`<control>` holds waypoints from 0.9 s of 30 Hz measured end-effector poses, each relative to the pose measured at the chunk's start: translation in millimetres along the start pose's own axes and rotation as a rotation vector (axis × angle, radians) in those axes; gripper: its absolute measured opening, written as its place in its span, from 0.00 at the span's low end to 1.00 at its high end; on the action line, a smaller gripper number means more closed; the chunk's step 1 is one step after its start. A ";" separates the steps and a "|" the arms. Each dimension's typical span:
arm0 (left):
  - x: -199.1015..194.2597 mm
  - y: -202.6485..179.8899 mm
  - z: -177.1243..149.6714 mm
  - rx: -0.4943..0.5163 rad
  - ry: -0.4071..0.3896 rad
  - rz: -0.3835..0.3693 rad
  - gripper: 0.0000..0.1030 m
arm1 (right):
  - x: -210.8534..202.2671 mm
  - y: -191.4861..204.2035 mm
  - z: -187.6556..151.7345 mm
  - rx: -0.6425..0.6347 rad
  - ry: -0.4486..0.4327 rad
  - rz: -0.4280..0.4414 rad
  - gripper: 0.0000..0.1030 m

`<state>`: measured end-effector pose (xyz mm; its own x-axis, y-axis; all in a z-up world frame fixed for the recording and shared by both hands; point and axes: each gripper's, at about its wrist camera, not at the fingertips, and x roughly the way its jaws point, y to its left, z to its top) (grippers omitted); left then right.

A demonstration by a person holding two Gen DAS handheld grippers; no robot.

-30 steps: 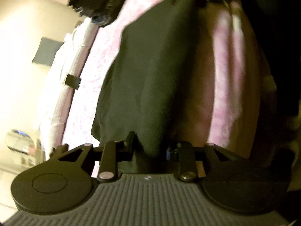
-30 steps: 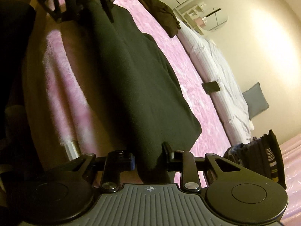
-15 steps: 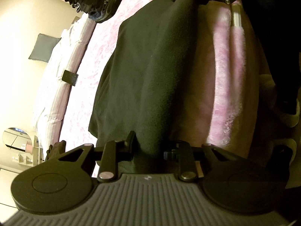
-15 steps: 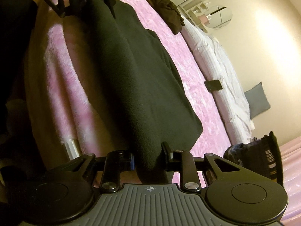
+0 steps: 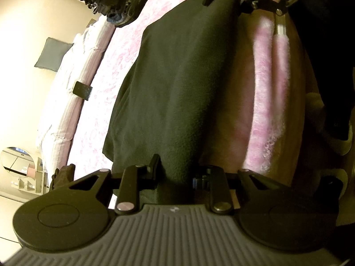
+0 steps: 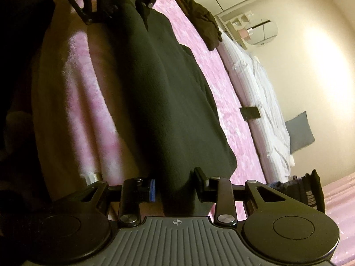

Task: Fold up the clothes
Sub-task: 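Lift the folded black shirt up with both grippers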

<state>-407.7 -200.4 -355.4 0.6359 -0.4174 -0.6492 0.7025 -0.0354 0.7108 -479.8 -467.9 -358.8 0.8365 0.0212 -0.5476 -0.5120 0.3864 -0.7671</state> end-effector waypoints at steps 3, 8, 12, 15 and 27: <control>0.1 0.4 -0.5 -0.005 -0.008 -0.002 0.22 | 2.8 2.6 -0.9 -0.013 -0.003 0.004 0.31; 0.2 1.3 -3.1 -0.014 -0.032 -0.005 0.23 | 4.6 -0.4 -3.9 0.030 0.007 0.021 0.22; 0.3 6.1 -4.0 -0.054 -0.039 -0.027 0.22 | 1.4 -11.6 -2.9 0.041 -0.009 0.047 0.18; 1.2 14.6 -2.1 -0.061 -0.043 -0.064 0.20 | 0.6 -27.1 -5.9 0.043 -0.041 0.102 0.17; 21.1 86.2 25.7 -0.059 0.051 -0.404 0.16 | 22.7 -118.0 -4.4 0.126 -0.070 0.455 0.15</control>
<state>-342.0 -235.6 -300.9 0.3190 -0.3350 -0.8866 0.9152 -0.1342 0.3800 -401.2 -517.1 -282.2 0.5459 0.2746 -0.7916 -0.8056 0.4317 -0.4057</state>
